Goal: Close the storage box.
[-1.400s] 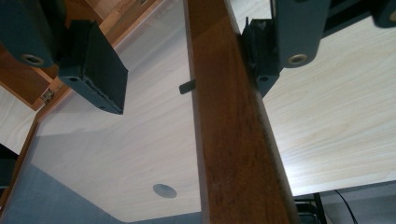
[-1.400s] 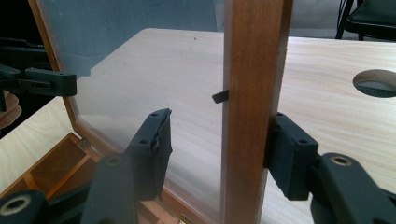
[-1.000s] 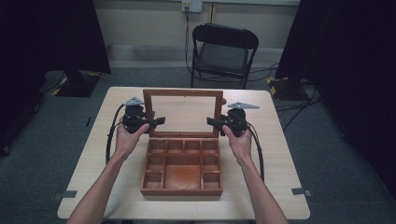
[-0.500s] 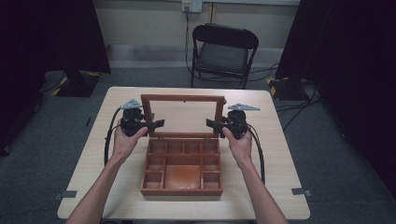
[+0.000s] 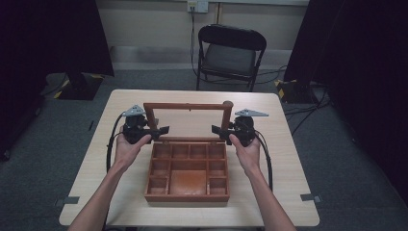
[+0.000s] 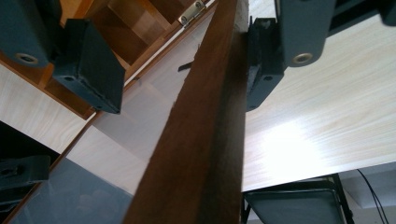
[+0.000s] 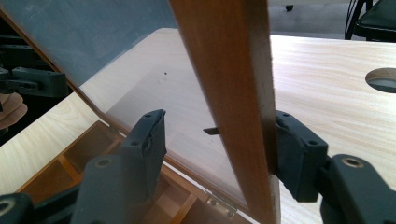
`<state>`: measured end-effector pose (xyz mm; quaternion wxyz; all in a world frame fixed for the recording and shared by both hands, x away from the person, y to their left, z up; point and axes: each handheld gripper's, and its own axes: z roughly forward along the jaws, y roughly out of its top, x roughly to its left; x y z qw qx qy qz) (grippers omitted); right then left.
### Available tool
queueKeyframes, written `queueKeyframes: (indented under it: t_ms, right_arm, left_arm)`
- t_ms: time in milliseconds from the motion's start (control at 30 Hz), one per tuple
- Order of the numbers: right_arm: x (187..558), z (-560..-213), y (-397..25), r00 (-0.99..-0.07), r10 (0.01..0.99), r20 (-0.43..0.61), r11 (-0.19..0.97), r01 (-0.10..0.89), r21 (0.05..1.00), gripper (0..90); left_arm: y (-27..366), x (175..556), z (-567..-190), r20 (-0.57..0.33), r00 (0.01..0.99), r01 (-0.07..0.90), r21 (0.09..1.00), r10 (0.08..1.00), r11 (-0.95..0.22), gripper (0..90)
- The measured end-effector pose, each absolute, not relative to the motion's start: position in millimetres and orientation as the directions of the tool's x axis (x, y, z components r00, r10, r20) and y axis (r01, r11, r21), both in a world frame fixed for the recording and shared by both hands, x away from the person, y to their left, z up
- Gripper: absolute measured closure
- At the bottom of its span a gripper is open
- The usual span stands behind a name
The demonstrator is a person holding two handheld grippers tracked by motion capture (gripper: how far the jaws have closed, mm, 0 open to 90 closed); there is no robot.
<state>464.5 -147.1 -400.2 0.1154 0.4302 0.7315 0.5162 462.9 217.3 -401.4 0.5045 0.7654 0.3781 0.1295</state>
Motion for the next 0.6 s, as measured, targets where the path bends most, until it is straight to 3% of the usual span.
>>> queueKeyframes:
  t_ms: [500,600]
  right_arm:
    - [456,-401,-147,-0.611,0.737,0.288,0.092,0.513,0.853,35.3]
    - [454,-402,-148,-0.612,0.735,0.292,0.085,0.511,0.856,34.6]
  left_arm:
    - [224,450,-403,-0.18,0.682,0.435,0.879,0.709,-0.195,37.1]
    - [228,447,-405,-0.178,0.669,0.445,0.873,0.721,-0.198,33.1]
